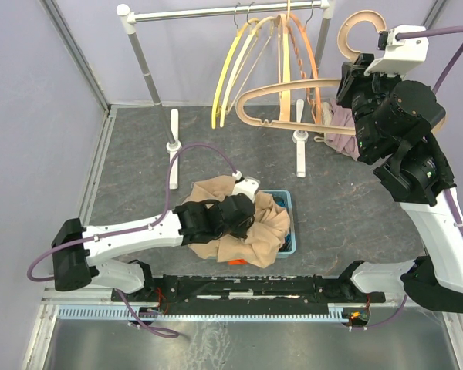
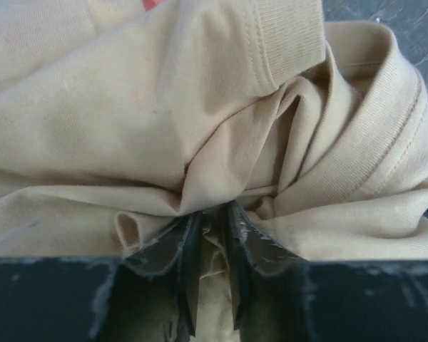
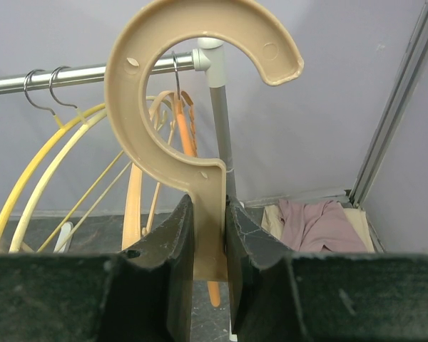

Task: Remove the t-shirt from the hanger
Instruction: Place the T-shirt in the bin, then place the hanger on the clothesline.

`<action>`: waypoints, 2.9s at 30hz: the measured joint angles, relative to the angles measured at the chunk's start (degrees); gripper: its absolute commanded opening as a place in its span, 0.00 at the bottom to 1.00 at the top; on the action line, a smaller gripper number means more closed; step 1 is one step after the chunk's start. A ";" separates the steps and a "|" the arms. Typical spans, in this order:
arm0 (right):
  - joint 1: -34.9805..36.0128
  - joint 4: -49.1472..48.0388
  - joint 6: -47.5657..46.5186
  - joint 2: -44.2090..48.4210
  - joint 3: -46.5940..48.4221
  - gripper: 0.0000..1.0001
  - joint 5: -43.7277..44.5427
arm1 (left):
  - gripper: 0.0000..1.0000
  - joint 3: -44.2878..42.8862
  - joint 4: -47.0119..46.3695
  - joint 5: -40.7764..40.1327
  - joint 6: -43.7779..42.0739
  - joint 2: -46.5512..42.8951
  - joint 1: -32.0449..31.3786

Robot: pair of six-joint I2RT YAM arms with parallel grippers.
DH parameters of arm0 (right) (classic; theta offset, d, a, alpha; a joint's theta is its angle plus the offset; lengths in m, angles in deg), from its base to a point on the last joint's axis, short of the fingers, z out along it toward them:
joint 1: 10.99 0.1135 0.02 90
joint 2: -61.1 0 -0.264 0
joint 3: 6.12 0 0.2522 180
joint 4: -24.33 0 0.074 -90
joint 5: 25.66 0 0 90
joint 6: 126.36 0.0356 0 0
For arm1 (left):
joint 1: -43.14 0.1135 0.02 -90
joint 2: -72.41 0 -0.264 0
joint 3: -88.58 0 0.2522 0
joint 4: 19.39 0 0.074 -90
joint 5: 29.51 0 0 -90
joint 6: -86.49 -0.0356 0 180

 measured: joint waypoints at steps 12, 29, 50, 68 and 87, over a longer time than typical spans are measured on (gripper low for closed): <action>0.00 0.02 -0.07 0.00 0.11 0.03 -1.33 | 0.77 -16.70 16.06 -5.01 3.08 -2.19 -0.48; 0.00 -0.04 -3.45 -0.35 1.33 0.02 -2.19 | 0.99 -30.10 20.50 -11.43 -1.97 -17.49 -0.48; -0.11 -0.59 -4.52 3.72 -2.80 0.01 -27.93 | 0.99 -48.33 11.52 -4.07 -20.61 -7.61 -0.48; -0.11 -0.52 -2.36 4.66 -4.85 0.01 -40.06 | 0.54 -46.36 8.24 3.32 -20.65 -5.35 -0.48; -0.11 -0.94 -1.97 4.79 -7.08 0.42 -40.13 | 0.03 -44.52 6.34 4.39 -20.70 -5.51 -0.81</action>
